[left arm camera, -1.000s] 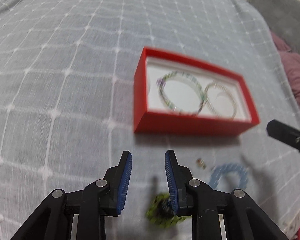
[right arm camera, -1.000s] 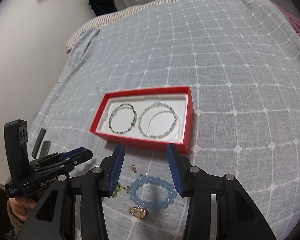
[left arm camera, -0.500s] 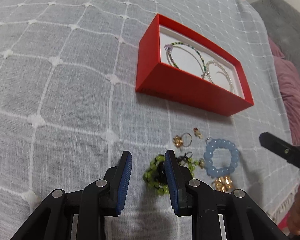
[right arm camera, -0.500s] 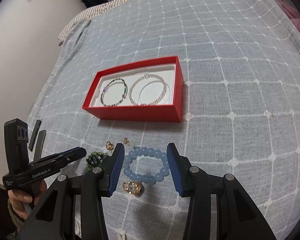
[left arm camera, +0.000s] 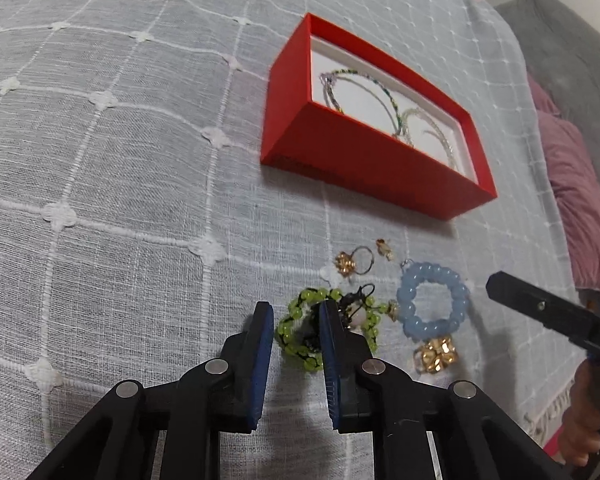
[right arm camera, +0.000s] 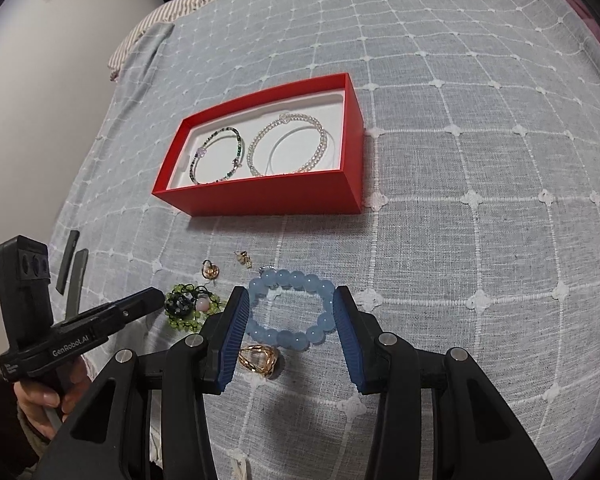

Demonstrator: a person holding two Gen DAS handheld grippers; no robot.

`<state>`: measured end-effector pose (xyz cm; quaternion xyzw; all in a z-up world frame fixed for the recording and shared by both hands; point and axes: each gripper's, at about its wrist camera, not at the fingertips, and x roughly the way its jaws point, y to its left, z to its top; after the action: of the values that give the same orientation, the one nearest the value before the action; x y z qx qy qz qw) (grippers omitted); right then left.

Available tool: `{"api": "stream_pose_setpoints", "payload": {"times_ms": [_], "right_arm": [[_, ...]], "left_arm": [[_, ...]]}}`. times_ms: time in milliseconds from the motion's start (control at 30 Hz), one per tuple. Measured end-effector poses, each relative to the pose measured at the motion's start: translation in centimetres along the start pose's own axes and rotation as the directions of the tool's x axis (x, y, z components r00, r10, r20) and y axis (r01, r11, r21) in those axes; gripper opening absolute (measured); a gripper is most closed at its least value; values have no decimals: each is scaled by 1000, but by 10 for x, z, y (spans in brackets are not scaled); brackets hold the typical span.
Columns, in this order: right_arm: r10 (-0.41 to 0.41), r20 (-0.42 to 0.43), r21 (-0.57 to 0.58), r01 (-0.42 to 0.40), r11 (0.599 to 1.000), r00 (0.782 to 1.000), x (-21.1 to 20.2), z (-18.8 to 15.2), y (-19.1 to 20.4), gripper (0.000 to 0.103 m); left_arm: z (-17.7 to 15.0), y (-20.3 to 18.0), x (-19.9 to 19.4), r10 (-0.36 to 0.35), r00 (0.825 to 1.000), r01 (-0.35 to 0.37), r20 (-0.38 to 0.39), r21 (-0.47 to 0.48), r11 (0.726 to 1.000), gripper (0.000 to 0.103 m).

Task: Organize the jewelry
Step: 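Close the left gripper on the green bead bracelet while the right gripper grasps the light-blue bead bracelet, then carry the green bracelet in the left gripper while the right gripper carries the blue bracelet to the box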

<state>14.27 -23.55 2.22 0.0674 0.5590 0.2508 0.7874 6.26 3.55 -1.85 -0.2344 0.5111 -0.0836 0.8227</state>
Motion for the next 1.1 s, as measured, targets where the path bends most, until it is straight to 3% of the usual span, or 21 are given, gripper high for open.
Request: {"api": "stream_pose_setpoints", "payload": {"times_ms": [167,233,333,467,733,833,900,1100], "right_arm": [[-6,-15,7,6,1000,1000,4,0,-2,46],[-10,-23,9,10,1000,1000,7,0,-3,46],[-16,-29,13,16,1000,999,9,0,-6,45],[-41,-40,26,42,999,998,14,0,-11,44],[-69,-61,4,70,998,996,24,-2,-10,31],[-90,-74,-10,90,996,993,31,-4,-8,23],[-94,-70,-19,93,995,993,32,-4,-7,12],[-20,-31,-8,20,1000,999,19,-3,-2,12]], "left_arm": [[-3,-2,8,30,999,-30,-17,15,999,13],[-4,-6,11,35,999,-34,-22,32,999,5],[-6,-11,14,47,999,-46,-22,56,997,1],[-5,-9,11,48,999,-47,-6,58,997,1],[-2,-15,-6,1,999,-5,48,79,997,1],[0,-17,-11,-23,998,18,63,82,996,1],[0,-20,-13,-35,997,29,71,91,995,1],[0,-31,-24,-61,993,47,104,127,991,1]]}}
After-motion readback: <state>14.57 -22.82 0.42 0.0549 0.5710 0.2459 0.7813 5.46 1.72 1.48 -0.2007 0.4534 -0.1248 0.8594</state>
